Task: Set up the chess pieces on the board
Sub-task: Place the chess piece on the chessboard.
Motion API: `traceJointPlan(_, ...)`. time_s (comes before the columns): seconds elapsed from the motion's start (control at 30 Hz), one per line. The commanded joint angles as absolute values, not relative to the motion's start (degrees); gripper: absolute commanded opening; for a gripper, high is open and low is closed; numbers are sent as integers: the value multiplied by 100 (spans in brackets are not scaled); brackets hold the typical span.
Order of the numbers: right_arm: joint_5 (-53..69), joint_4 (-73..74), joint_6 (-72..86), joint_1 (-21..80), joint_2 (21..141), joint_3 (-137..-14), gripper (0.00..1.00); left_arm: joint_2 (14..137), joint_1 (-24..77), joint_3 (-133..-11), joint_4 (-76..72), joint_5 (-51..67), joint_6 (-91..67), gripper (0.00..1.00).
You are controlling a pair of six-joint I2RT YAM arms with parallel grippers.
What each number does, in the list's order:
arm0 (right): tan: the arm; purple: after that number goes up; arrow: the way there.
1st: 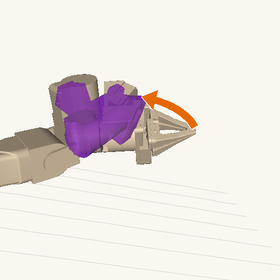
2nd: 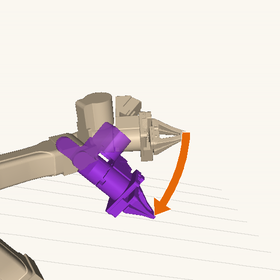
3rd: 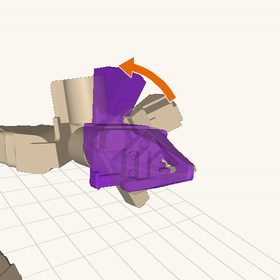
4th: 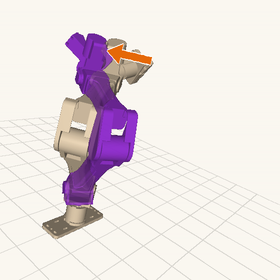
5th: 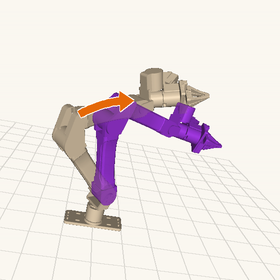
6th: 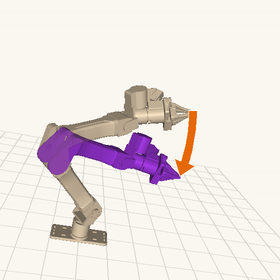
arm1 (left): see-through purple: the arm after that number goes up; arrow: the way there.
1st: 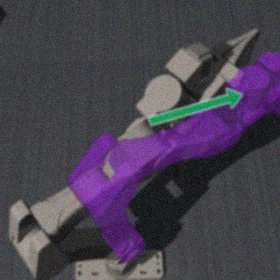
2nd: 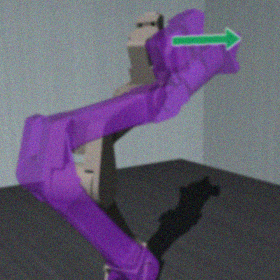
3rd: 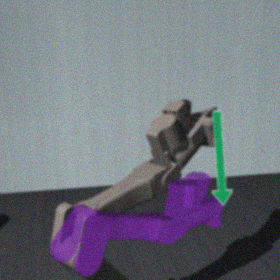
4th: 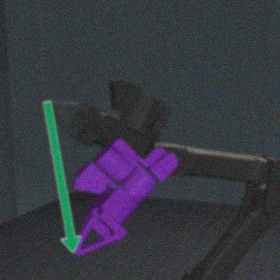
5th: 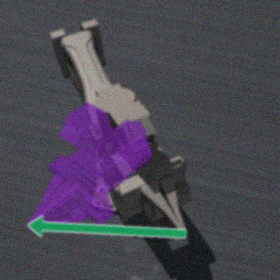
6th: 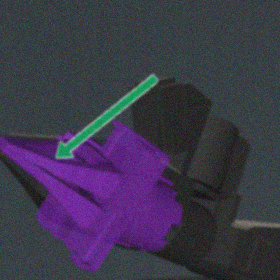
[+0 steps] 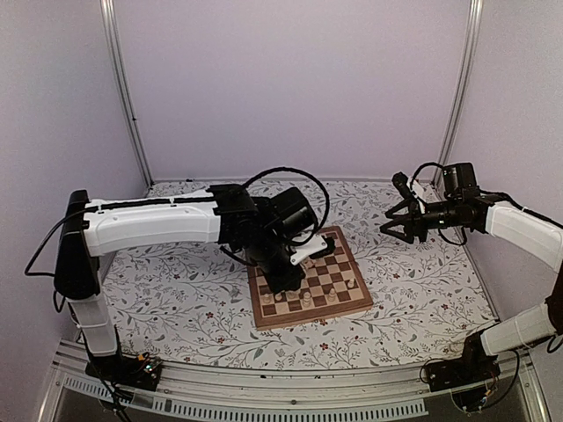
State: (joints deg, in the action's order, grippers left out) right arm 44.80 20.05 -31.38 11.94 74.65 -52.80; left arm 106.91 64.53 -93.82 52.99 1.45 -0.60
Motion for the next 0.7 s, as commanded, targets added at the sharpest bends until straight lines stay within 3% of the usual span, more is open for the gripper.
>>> traceJointPlan(0.0, 4430, 2022, -3282, 1173, 7493, -5246, 60, 10890, 6555, -9610, 5599, 95, 114, 4)
traceJointPlan(0.67, 4367, 2112, -3425, 1177, 7567, -5256, 60, 12247, 6724, -11182, 5739, -169, 721, 5)
